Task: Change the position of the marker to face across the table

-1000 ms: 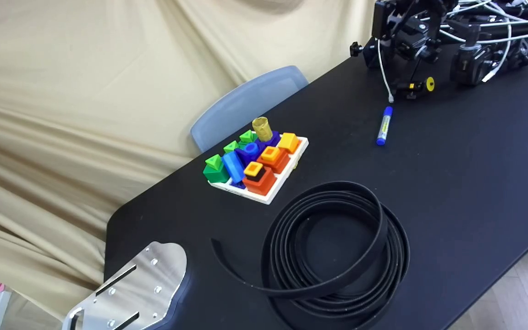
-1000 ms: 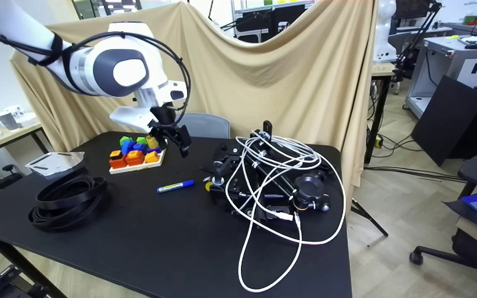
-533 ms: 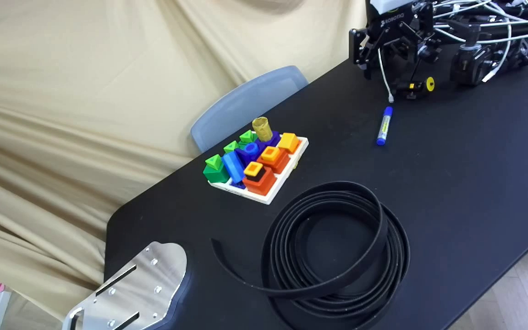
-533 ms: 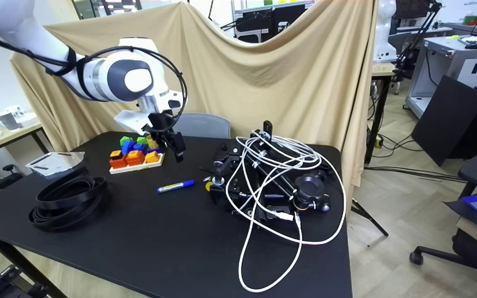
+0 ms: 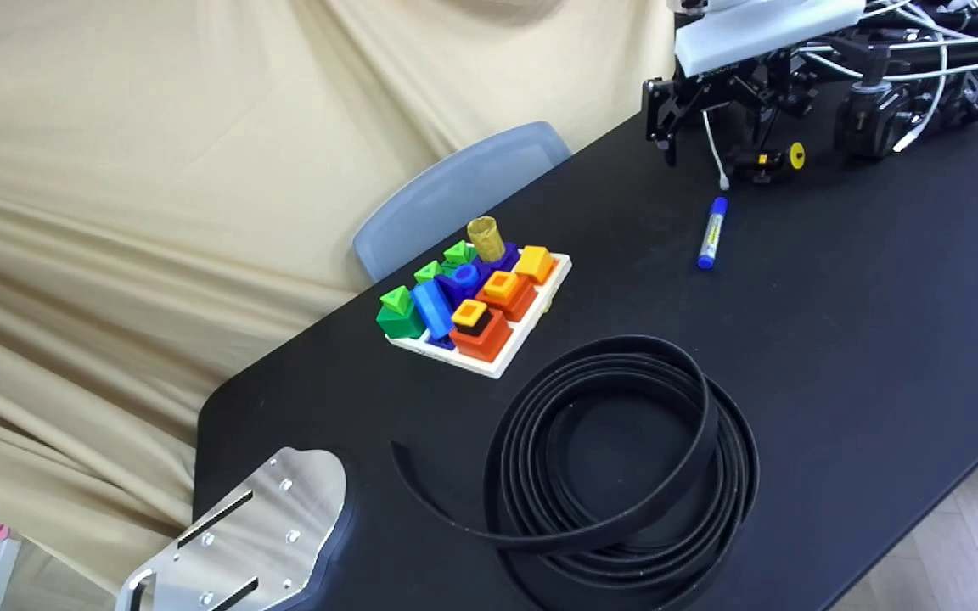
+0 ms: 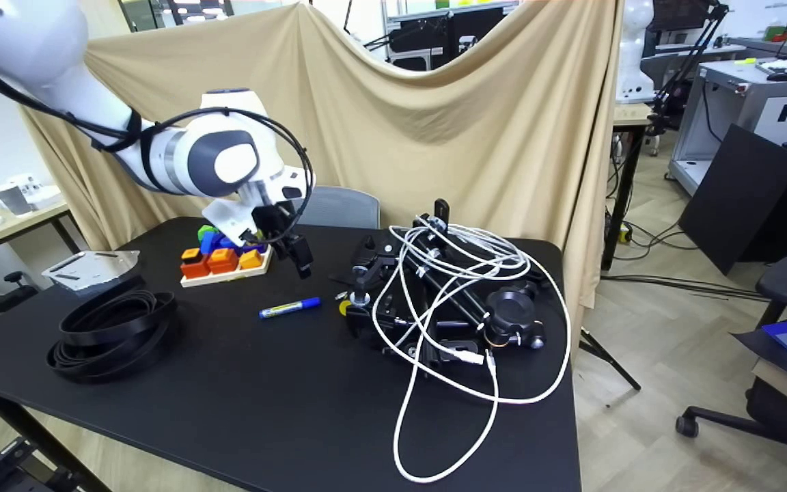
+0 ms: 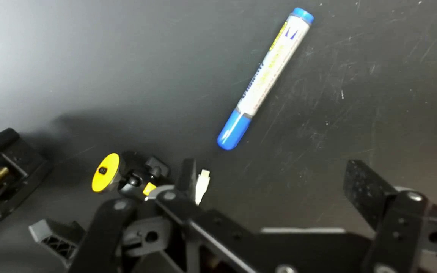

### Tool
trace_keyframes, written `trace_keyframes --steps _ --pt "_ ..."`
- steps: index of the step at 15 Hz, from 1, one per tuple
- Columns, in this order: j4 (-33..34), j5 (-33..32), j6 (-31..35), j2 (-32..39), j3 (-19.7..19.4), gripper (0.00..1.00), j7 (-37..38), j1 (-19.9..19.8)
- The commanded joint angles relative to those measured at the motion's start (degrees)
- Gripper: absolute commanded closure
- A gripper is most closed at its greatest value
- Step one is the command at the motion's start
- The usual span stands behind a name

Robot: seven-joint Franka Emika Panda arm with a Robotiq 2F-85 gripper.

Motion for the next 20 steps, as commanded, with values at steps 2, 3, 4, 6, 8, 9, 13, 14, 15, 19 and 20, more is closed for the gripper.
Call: trace_keyframes --steps 2,3,4,6,8,9,13,14,15,19,20 --pt "0.61 1.37 5.20 4.77 -1.10 0.00 6.50 2.08" --pt "0.75 1.76 5.77 5.61 -1.22 0.00 7.15 2.49" --pt "0.94 2.26 6.34 6.49 -1.24 0.00 7.49 2.87" --pt "1.28 2.87 6.76 8.01 -1.50 0.00 8.51 3.82" --pt "1.29 3.45 7.22 8.98 -1.82 0.00 9.47 4.75" --pt "1.24 3.60 7.16 9.30 -1.87 0.03 9.79 5.08" --pt "0.85 4.68 7.30 9.84 -1.77 0.36 10.56 6.10" --pt "0.87 4.94 7.09 9.94 -1.77 0.44 10.77 6.23" --pt "0.90 5.50 6.84 10.04 -1.49 0.51 10.73 6.07" --pt "0.48 6.56 7.32 9.86 -1.46 0.79 10.69 6.08" --pt "0.34 6.46 7.56 9.69 -1.56 0.85 10.50 6.15"
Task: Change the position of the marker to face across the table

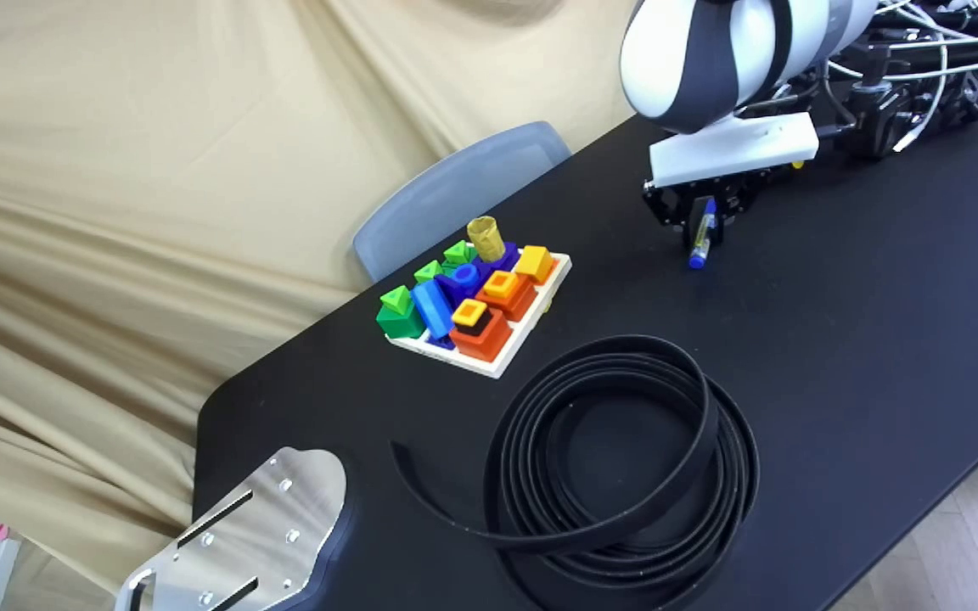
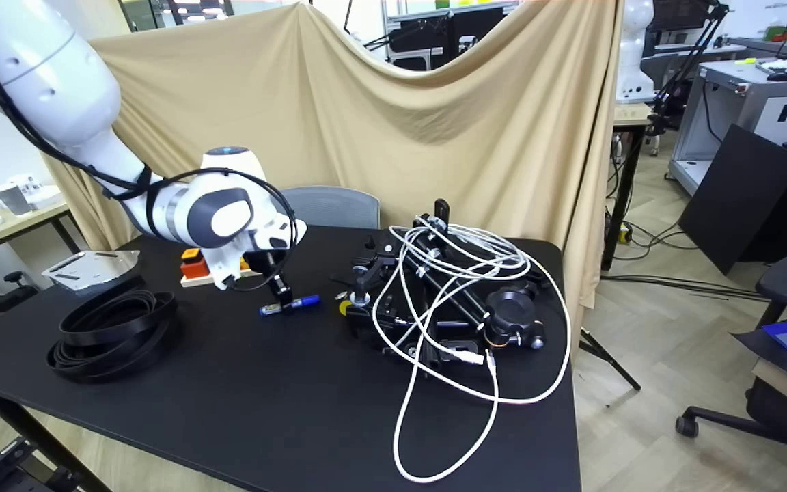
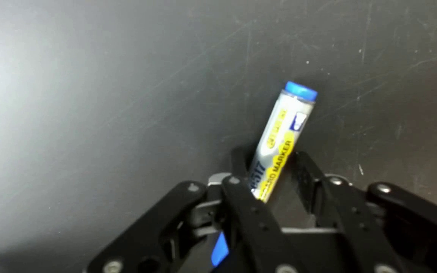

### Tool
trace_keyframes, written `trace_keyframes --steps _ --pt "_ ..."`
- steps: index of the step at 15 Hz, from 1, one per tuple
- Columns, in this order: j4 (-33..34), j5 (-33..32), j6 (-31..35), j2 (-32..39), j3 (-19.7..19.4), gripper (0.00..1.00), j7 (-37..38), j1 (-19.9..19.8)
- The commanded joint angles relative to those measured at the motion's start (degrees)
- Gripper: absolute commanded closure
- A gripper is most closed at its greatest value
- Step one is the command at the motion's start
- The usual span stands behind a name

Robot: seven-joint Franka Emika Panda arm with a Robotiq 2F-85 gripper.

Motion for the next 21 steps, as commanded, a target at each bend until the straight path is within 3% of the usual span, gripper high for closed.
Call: trace_keyframes --steps 1,2,9,14,18,21 --pt "-0.05 -0.16 0.74 -0.27 -1.05 0.92 1.24 1.07" --pt "-0.07 -1.04 0.69 -0.34 -1.25 0.98 0.43 1.27" --pt "0.05 -11.58 0.11 -0.74 -0.99 0.95 -10.89 3.06" --pt "-0.53 -15.55 6.98 0.16 1.41 0.95 -19.11 2.28" --pt "-0.85 -12.63 11.33 0.98 9.05 0.95 -27.27 -2.89" --pt "-0.74 -10.68 10.85 1.75 15.77 0.95 -33.61 -8.21"
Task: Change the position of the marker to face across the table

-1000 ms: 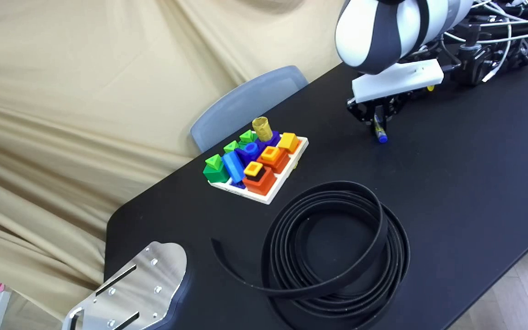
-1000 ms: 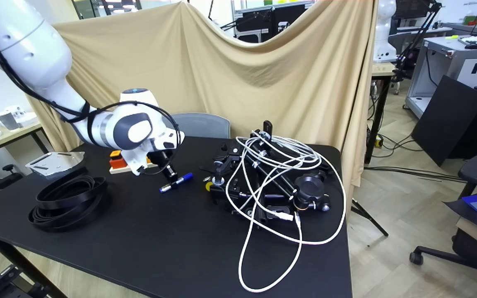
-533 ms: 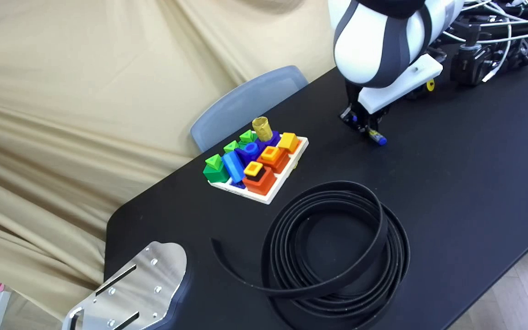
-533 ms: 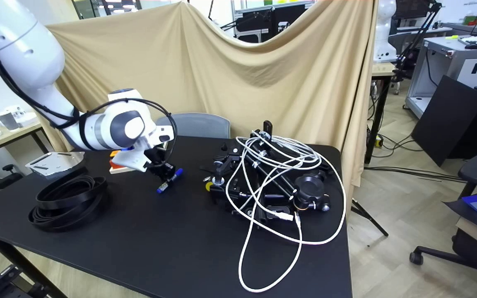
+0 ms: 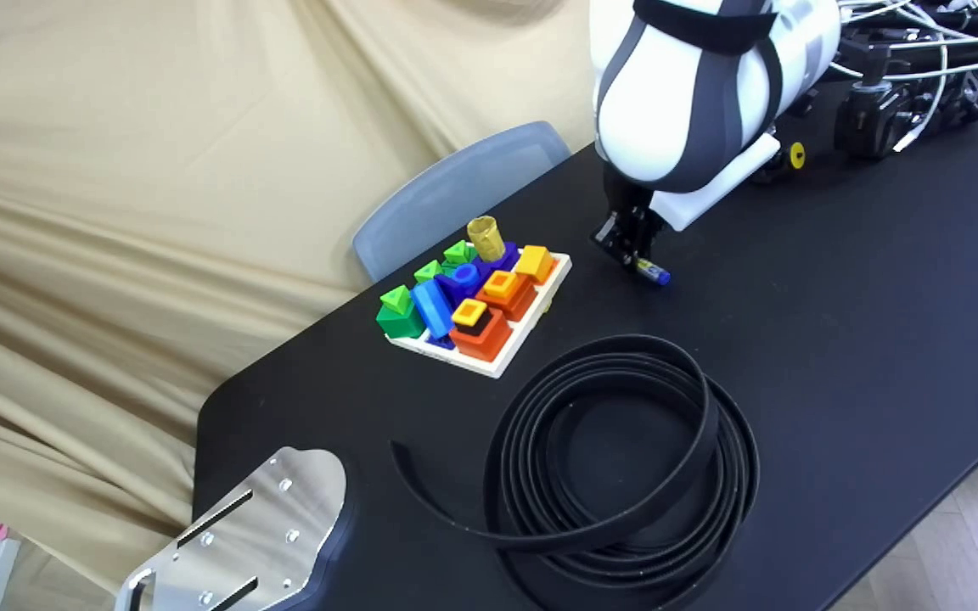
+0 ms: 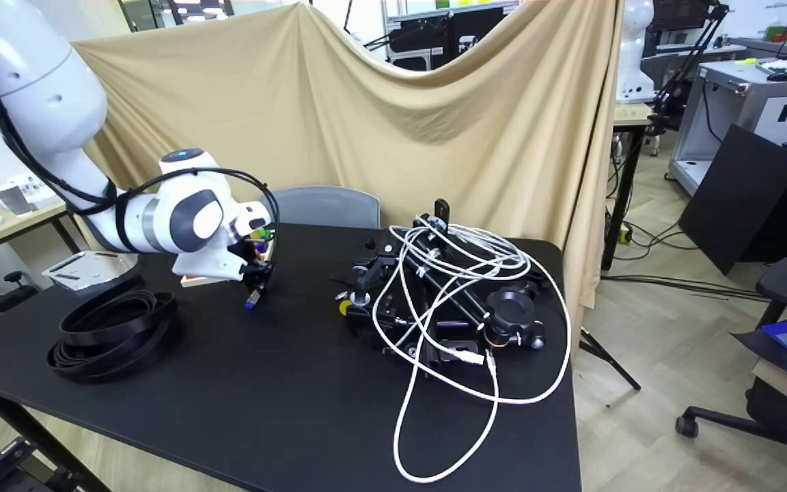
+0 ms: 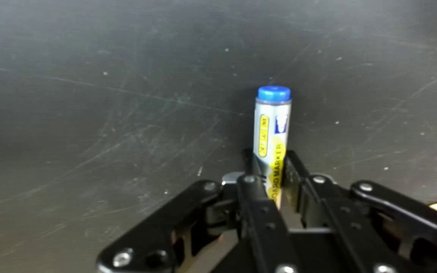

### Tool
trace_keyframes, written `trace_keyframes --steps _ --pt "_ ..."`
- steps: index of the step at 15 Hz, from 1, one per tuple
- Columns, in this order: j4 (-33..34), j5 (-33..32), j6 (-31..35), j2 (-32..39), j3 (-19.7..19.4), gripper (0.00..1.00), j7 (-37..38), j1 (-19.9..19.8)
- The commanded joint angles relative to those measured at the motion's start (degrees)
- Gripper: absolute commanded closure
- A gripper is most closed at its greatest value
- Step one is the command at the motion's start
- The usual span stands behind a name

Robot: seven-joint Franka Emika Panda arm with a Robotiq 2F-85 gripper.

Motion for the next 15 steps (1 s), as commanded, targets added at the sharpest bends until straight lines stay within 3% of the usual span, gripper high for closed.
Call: trace_keyframes --steps 1,3,9,10,11,15 --pt "-0.48 2.68 0.14 0.74 7.81 0.95 -7.91 -6.93" --pt "-0.61 3.79 -1.46 0.54 9.77 0.95 -10.10 -8.81" --pt "-0.42 6.18 -10.36 -1.54 6.48 0.95 -7.30 -7.33" --pt "-0.23 6.58 -11.52 -1.58 6.15 0.54 -7.15 -7.29" --pt "-0.10 6.95 -12.60 -1.63 5.93 0.53 -7.39 -7.32" --pt "-0.39 6.31 -13.41 -2.47 4.10 0.27 -6.79 -6.06"
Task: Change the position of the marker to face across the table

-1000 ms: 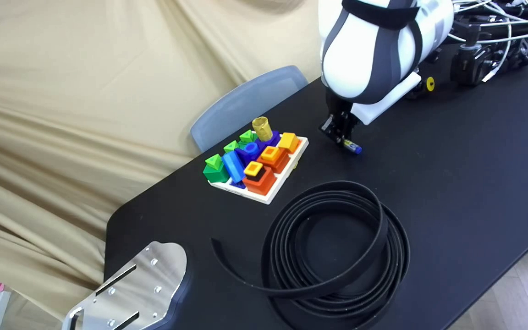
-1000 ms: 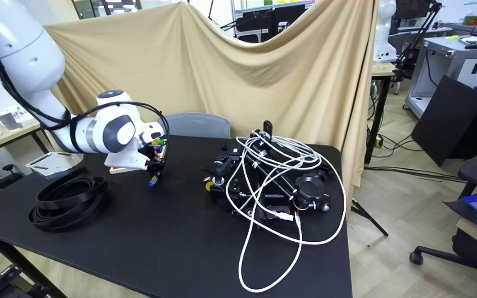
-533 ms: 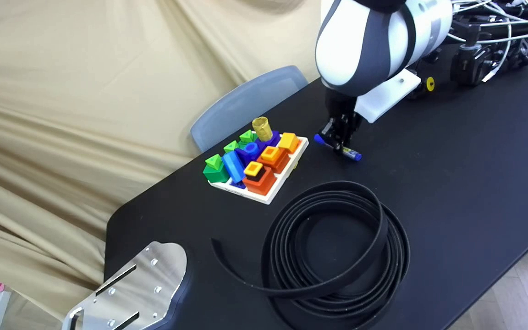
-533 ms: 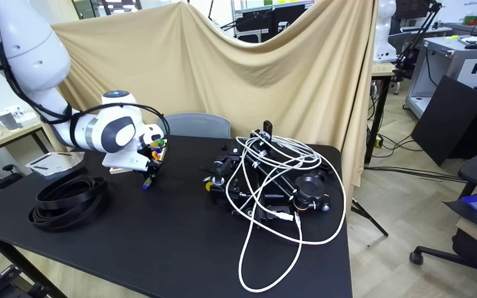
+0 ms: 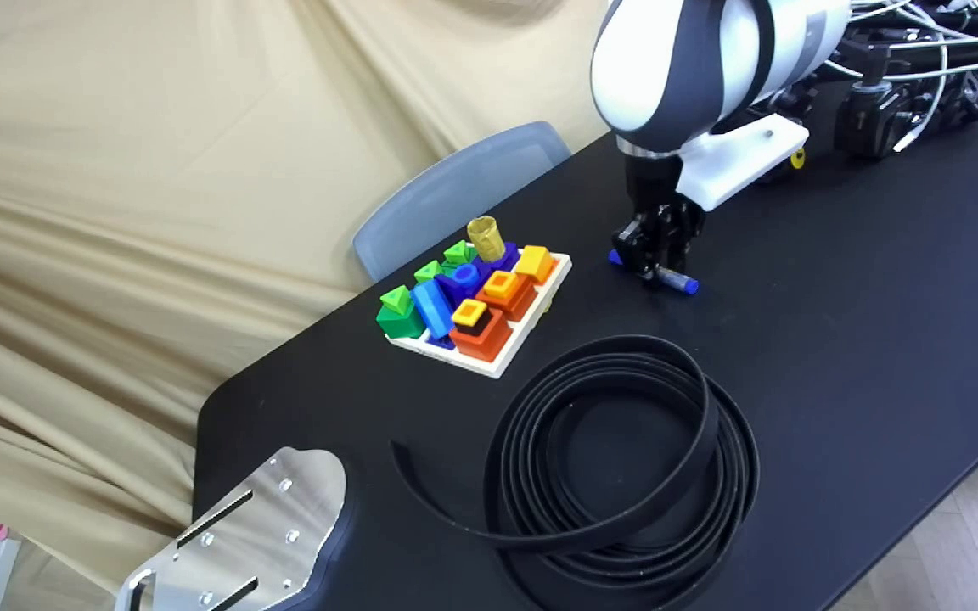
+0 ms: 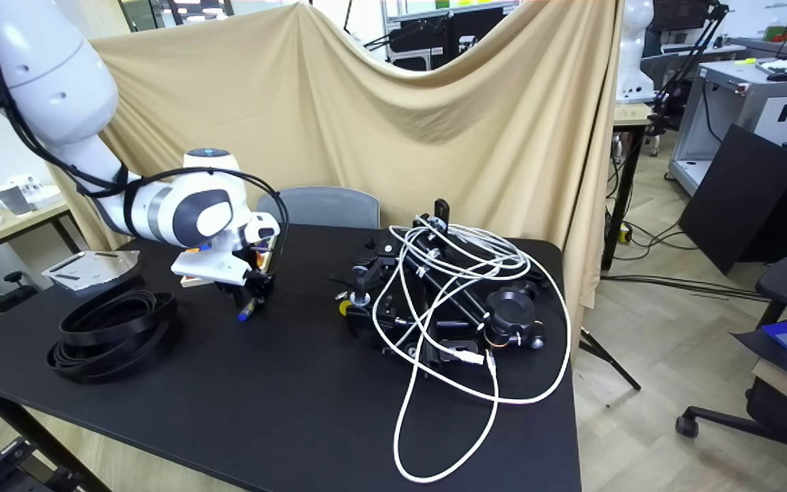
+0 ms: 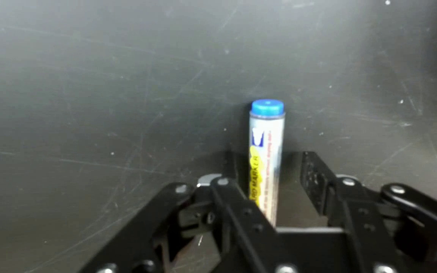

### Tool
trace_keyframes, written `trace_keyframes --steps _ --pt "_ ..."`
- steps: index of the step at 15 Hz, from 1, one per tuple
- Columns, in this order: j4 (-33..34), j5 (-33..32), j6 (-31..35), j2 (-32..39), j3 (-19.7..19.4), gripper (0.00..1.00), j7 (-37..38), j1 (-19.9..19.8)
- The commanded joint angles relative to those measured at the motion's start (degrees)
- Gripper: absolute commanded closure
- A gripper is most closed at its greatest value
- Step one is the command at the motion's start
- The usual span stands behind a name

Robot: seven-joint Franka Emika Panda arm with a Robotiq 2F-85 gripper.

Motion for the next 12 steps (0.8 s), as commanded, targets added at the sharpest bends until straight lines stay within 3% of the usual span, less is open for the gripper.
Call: trace_keyframes --steps 1,4,9,12 --pt "-0.81 -0.72 -1.19 -2.01 -2.75 0.21 2.19 2.17" --pt "-1.47 -3.17 -0.94 -3.77 -5.50 0.02 3.15 4.48" --pt "-2.68 -9.49 -1.96 -8.55 -11.48 0.00 8.66 9.99" --pt "-3.79 -11.57 -2.66 -10.70 -12.44 0.00 9.75 10.48"
